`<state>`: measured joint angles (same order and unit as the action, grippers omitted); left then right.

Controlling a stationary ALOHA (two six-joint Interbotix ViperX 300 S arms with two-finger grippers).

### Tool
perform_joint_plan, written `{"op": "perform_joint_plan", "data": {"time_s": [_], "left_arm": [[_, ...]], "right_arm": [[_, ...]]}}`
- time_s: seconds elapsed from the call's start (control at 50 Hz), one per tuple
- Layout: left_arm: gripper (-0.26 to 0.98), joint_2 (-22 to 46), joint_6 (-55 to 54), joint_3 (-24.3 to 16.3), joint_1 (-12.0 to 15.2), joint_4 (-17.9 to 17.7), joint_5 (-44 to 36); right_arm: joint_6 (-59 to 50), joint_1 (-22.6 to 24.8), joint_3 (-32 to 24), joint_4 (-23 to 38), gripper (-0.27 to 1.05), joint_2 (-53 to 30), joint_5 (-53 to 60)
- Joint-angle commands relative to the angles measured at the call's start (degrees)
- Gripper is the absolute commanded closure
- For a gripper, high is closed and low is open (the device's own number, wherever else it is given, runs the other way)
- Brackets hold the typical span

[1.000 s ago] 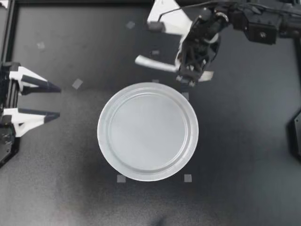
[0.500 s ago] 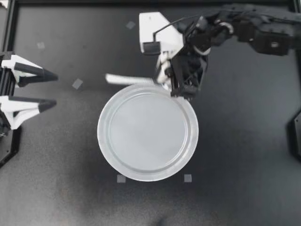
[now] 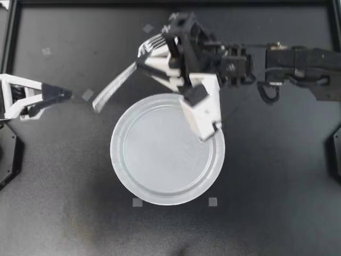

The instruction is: Pick up the fork and place it on the plate.

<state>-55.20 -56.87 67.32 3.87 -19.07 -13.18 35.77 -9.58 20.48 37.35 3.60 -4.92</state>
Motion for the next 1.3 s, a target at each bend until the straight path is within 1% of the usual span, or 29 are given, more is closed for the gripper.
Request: {"op": "perform_joint_plan", "data": {"time_s": [0.0,0.06,0.16,0.24,0.28,0.46,0.52,0.66,0.92,1.28], "left_arm": [[0.08,0.44,-2.55,-0.7,-0.88,0.26,-0.62],[0.08,0.62,-4.66,-1.49,-1.76,0.26,-0.62],[0.08,1.76,-6.42,-2.72,-2.99,0.26,-0.26],[0.08,2.99,-8.7,-4.13,-4.22,0.26,0.18],[0.08,3.52,-9.32,-4.57,-4.75,0.26,0.35],[0.09,7.12,-10.2,-7.12,-6.94,0.26,0.35],[0.11,7.91,-10.2,-7.65,-6.94,0.26,0.09],[0.13,8.17,-10.2,-7.47,-6.94,0.26,-1.32],[0.13,11.07,-10.28,-9.49,-7.21,0.26,-2.11],[0.13,12.22,-10.46,-10.9,-7.65,0.26,-2.11]], "right_arm": [[-0.09,0.26,0.26,2.64,0.7,2.37,2.99],[0.0,0.26,0.97,4.92,0.7,2.37,4.48],[0.0,0.26,0.53,9.49,0.7,1.67,4.83],[0.0,-0.09,-0.35,13.1,0.7,1.23,4.75],[0.0,-0.18,-1.05,13.89,0.7,1.14,4.83],[0.0,-0.26,-4.39,14.24,0.7,1.32,5.27],[0.0,-0.26,-4.48,14.24,0.7,1.32,5.63],[0.0,-0.26,-4.22,14.24,0.7,0.97,6.68],[0.0,-0.26,-4.31,14.24,0.7,0.0,8.79],[0.0,-1.49,-4.22,14.06,0.7,-1.93,10.11]]}}
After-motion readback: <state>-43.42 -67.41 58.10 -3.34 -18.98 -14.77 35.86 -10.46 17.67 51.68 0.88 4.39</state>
